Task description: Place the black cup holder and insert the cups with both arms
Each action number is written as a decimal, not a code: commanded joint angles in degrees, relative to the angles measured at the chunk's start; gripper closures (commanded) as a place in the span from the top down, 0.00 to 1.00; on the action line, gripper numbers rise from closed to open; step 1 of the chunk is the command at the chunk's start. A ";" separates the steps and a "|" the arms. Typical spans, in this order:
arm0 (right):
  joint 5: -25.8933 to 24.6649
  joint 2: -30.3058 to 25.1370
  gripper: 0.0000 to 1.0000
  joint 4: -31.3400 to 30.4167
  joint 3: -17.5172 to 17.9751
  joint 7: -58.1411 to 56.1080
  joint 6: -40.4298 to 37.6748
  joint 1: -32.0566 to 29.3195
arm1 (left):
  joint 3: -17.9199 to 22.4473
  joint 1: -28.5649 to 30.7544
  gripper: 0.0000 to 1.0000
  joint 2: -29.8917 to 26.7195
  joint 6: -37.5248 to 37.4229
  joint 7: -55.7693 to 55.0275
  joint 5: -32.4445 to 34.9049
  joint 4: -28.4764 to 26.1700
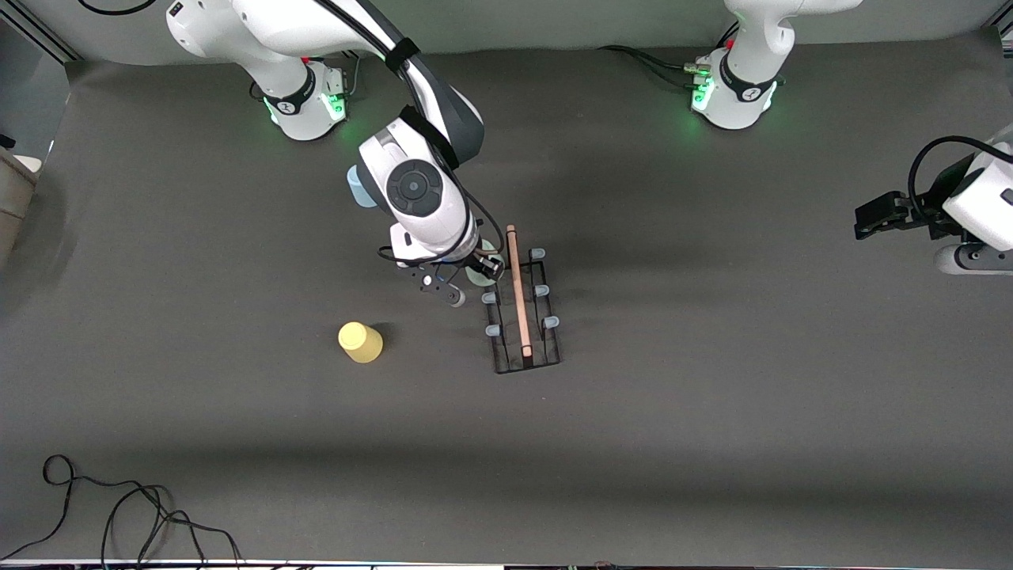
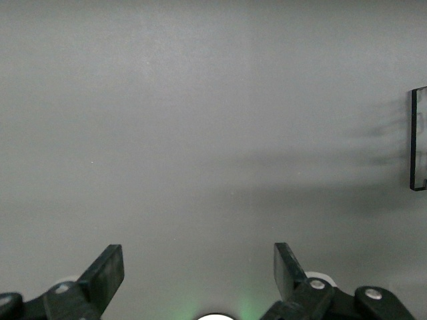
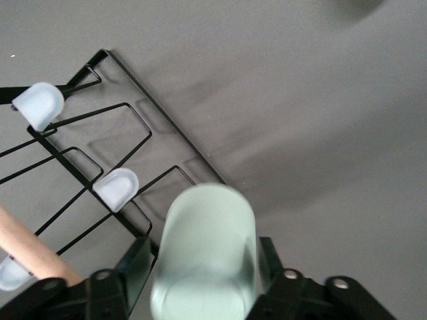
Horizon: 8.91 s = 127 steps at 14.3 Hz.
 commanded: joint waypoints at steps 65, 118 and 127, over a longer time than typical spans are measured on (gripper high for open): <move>1.48 11.50 1.00 16.89 -12.02 1.46 3.28 3.64 | -0.28 0.23 1.00 -1.05 0.90 0.39 0.14 -0.08; -9.96 -23.66 1.00 6.89 3.32 -62.70 -29.46 -47.05 | -0.20 0.58 1.00 -1.31 0.81 0.39 -0.13 0.01; -11.54 -25.69 1.00 4.77 4.41 -62.18 -29.10 -46.03 | -0.20 0.58 1.00 -1.31 0.90 0.39 -0.21 -0.08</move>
